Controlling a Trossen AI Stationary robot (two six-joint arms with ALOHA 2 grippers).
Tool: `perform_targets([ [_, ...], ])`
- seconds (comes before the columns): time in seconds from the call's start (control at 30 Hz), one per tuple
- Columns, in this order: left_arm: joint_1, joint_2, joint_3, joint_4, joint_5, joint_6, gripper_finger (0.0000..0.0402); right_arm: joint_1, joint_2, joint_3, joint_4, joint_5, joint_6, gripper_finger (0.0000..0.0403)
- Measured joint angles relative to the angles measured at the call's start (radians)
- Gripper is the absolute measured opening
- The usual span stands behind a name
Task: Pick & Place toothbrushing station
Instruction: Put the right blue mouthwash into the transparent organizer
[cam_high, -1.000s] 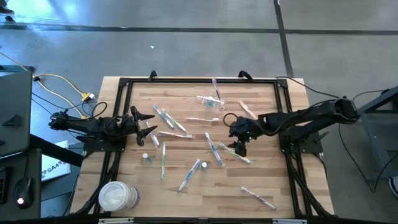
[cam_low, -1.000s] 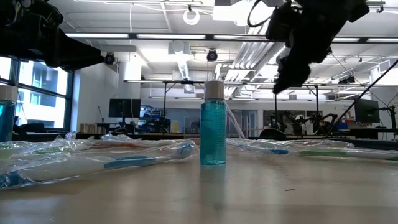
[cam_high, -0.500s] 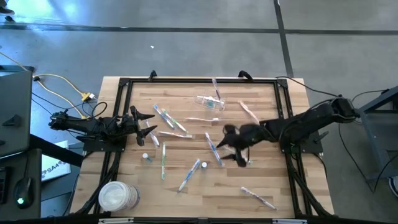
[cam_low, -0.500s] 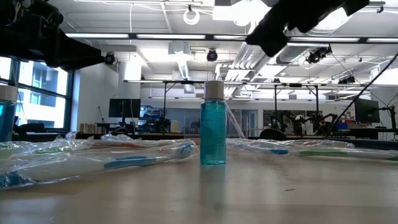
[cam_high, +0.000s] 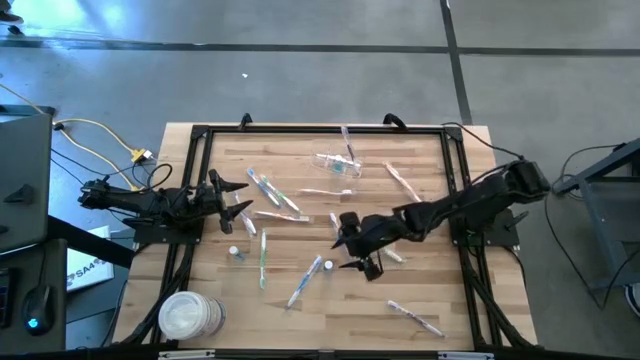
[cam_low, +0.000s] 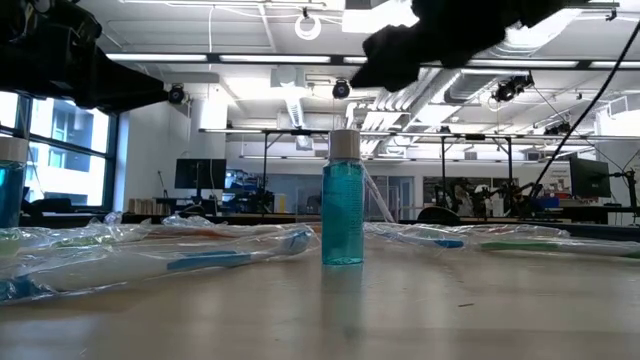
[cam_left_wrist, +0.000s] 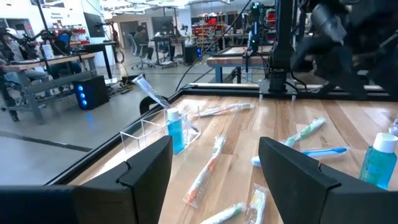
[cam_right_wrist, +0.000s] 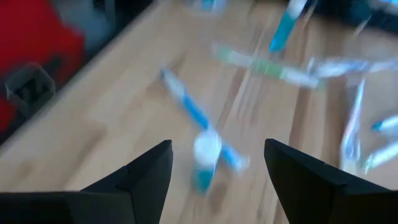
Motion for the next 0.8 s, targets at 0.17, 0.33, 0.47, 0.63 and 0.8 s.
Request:
perform_targets([
  [0.17,0.000,0.001,0.000,-0.002,0.000,0.006,0.0239,0.000,0.059,0.128,-0.160,0.002,-0.020,0.0247],
  [0.33,0.000,0.002,0.000,-0.002,0.000,0.006,0.0239,0.002,0.105,0.218,-0.288,-0.004,-0.063,0.0247],
  [0.47,0.000,0.002,0.000,-0.002,0.000,0.003,0.0239,-0.007,0.156,0.301,-0.401,-0.006,-0.075,0.0247],
  [0.63,0.000,0.003,0.000,0.001,-0.001,0.004,0.0239,-0.008,0.235,0.378,-0.488,-0.049,-0.104,0.0247],
  [0.8,0.000,0.004,0.000,0.005,-0.015,0.006,0.0239,-0.010,0.283,0.436,-0.532,-0.081,-0.133,0.0247],
])
